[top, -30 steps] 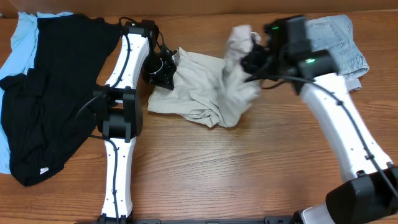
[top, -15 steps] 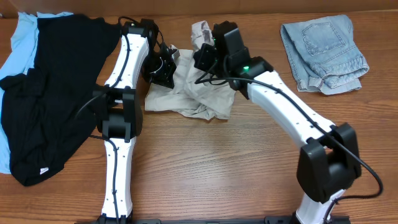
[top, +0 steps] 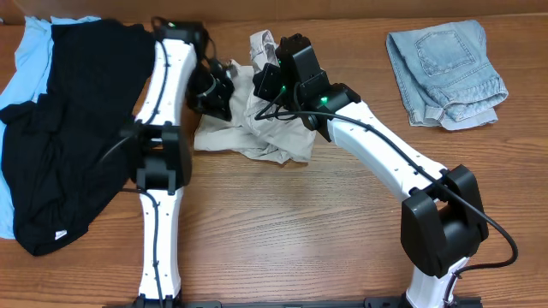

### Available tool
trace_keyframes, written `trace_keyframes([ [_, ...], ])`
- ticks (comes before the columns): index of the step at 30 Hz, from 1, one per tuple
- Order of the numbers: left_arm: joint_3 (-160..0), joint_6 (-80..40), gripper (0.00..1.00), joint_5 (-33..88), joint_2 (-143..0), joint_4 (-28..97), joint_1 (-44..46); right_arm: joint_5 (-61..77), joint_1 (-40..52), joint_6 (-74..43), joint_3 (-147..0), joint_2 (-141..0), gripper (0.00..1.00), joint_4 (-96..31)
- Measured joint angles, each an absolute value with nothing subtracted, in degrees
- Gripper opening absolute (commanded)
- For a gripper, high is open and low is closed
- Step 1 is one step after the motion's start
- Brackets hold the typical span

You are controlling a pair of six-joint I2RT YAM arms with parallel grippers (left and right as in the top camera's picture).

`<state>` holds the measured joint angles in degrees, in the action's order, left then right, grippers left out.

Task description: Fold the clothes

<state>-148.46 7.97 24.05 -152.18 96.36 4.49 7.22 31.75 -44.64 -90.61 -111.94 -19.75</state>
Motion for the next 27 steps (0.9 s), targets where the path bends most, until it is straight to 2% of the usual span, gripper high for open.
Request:
trace_keyframes([
  [9, -157.9, 2.4, 0.12, 23.7, -152.2, 96.7, -1.7, 7.2, 31.8, -44.9, -90.6, -112.0, 0.04, -17.9],
  [11, -159.6, 1.3, 0.14, 23.6, -152.2, 96.6, -2.5, 7.2, 32.0, -45.0, -90.6, -112.0, 0.37, -16.2],
  [12, -160.5, 0.9, 0.15, 23.6, -152.2, 96.7, -2.9, 7.3, 32.2, -44.9, -90.6, -112.1, 0.67, -15.2],
  [14, -161.7, 0.1, 0.16, 23.6, -151.9, 96.6, -3.9, 7.6, 32.8, -43.6, -90.7, -112.1, 0.96, -13.4],
  [15, -161.9, -0.1, 0.17, 23.6, -151.8, 96.6, -4.3, 8.1, 33.1, -42.8, -90.7, -112.1, 1.00, -13.1],
  [22, -162.4, -1.0, 0.19, 23.1, -151.4, 96.7, -6.5, 15.0, 34.3, -37.3, -90.8, -112.1, 1.00, -17.4],
  [27, -162.4, -1.1, 0.35, 22.3, -151.4, 96.7, -6.9, 16.9, 30.5, -35.9, -90.8, -111.8, 1.00, -25.1],
])
